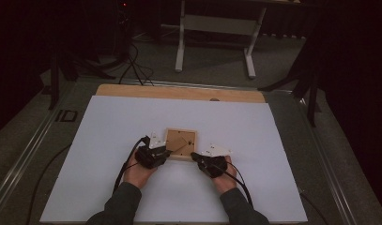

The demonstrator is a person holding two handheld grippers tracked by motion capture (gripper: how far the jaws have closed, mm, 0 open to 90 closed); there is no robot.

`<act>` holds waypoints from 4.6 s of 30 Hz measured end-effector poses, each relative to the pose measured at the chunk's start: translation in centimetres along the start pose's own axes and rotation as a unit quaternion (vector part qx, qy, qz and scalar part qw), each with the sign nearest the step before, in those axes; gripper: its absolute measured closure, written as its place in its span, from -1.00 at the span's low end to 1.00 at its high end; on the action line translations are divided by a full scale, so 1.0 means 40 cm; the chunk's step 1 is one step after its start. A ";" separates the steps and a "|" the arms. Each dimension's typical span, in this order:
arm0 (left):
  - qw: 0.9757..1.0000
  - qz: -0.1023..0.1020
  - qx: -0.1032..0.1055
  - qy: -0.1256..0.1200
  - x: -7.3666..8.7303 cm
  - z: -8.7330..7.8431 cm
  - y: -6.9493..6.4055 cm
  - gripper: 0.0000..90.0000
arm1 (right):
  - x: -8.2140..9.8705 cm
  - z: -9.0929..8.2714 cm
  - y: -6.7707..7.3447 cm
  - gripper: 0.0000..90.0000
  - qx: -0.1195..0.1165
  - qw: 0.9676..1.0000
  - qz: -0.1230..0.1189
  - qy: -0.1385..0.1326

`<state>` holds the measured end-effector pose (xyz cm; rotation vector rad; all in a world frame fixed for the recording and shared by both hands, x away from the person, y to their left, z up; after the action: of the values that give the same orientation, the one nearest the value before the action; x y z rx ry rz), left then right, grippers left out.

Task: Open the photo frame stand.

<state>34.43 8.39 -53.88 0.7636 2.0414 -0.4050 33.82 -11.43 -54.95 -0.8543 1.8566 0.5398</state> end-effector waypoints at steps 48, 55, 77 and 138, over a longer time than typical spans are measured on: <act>0.990 -0.125 0.055 0.014 -0.079 0.076 0.025 0.13 | 0.000 0.000 -0.002 0.98 -0.004 1.000 -0.001 0.000; 0.989 -0.133 0.063 0.021 -0.078 0.083 0.028 0.10 | 0.000 0.000 -0.002 0.98 -0.005 1.000 -0.001 0.000; 0.995 -0.094 0.032 0.029 -0.078 0.077 0.007 0.17 | -0.001 -0.001 0.003 0.92 -0.008 1.000 -0.002 0.004; 0.991 0.094 -0.048 -0.083 0.008 -0.058 -0.109 0.17 | -0.088 0.053 -0.089 -0.05 -0.069 0.986 0.149 0.003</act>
<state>29.97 6.46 -52.92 0.8277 1.8021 -0.2529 38.70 -11.17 -52.61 -0.6697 1.9836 0.8601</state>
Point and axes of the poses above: each handheld gripper's, and its own axes: z roughly forward along the jaws, x roughly out of its underside, y roughly to its left, the point moved 4 cm from there along z, roughly forward along the jaws, and after that the axes turned 8 degrees about -y, right-handed, at the moved point
